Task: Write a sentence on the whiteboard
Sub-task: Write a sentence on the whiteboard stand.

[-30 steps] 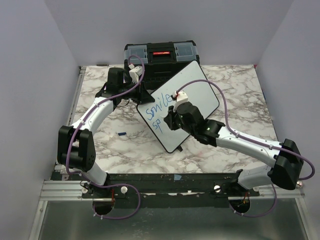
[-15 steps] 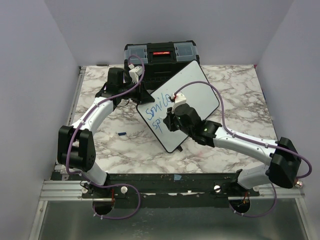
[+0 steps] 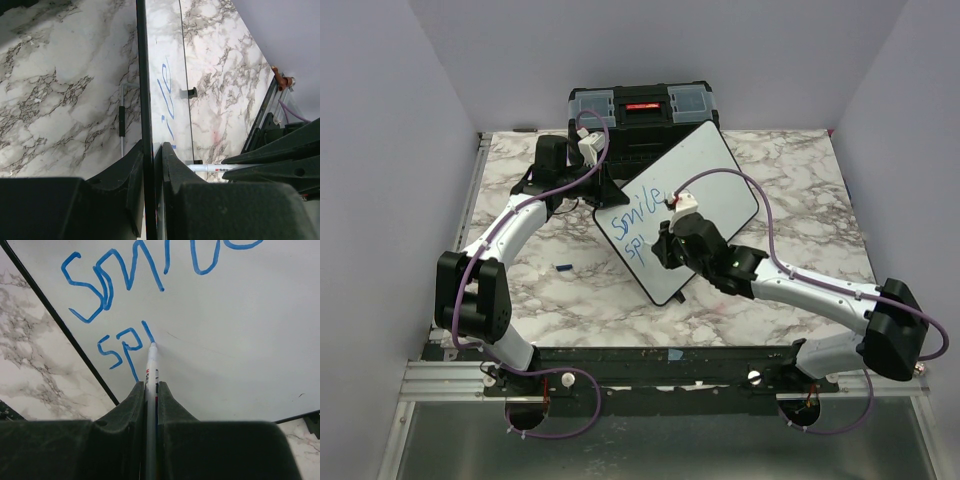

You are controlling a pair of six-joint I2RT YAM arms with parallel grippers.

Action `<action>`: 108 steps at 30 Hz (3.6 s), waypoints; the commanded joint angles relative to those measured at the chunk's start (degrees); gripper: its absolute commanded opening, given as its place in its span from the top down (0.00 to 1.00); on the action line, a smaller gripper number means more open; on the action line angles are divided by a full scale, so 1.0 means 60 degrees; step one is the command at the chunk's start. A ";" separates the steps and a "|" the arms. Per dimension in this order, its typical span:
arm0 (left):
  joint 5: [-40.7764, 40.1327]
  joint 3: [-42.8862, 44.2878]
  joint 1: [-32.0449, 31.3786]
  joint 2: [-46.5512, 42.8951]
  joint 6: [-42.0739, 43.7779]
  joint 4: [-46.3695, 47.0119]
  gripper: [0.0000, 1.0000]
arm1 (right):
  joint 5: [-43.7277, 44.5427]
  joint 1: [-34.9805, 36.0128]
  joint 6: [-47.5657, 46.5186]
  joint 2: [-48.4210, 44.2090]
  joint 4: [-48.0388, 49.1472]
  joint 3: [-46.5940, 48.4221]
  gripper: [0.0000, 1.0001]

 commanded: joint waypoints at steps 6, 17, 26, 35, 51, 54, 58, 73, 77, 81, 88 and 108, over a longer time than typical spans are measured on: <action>-0.0019 0.0115 -0.0098 -0.0444 0.0744 0.0983 1.00 | -0.0559 0.0012 0.0453 -0.0177 -0.0752 -0.0396 0.99; -0.0022 0.0148 -0.0098 -0.0368 0.0733 0.0964 1.00 | -0.0359 0.0017 0.0432 -0.0025 -0.0663 -0.0160 0.99; -0.0017 0.0152 -0.0099 -0.0340 0.0733 0.0960 1.00 | 0.0020 0.0011 0.0282 0.0293 -0.0733 0.0350 0.99; 0.0008 0.0146 -0.0098 -0.0336 0.0718 0.0999 1.00 | 0.0435 0.0024 0.0305 0.0594 -0.0777 0.0754 0.99; 0.0036 0.0125 -0.0099 -0.0350 0.0689 0.1050 1.00 | 0.1441 0.0011 0.0375 0.0887 -0.1126 0.1466 0.99; 0.0034 0.0121 -0.0097 -0.0359 0.0685 0.1057 1.00 | 0.1551 0.0010 0.0366 0.0687 -0.1161 0.1532 0.99; 0.0026 0.0112 -0.0098 -0.0372 0.0689 0.1057 1.00 | 0.1460 0.0014 0.0247 0.0170 -0.0974 0.1414 0.99; -0.0058 0.0092 -0.0098 -0.0420 0.0733 0.0999 1.00 | 0.0969 0.0010 0.0379 -0.0286 -0.0546 0.0435 0.99; -0.0041 0.0097 -0.0100 -0.0395 0.0733 0.1010 1.00 | 0.0957 -0.0004 0.0368 -0.0111 -0.0517 0.0439 0.99; -0.0046 0.0115 -0.0098 -0.0379 0.0718 0.1010 1.00 | 0.0877 -0.0005 0.0383 0.0046 -0.0480 0.0448 0.99; -0.0036 0.0101 -0.0098 -0.0379 0.0719 0.1013 1.00 | 0.0859 -0.0004 0.0350 0.0243 -0.0440 0.0434 0.99; -0.0007 0.0102 -0.0106 -0.0352 0.0704 0.1028 1.00 | 0.1385 -0.0266 0.0330 0.0429 -0.0575 0.0612 0.99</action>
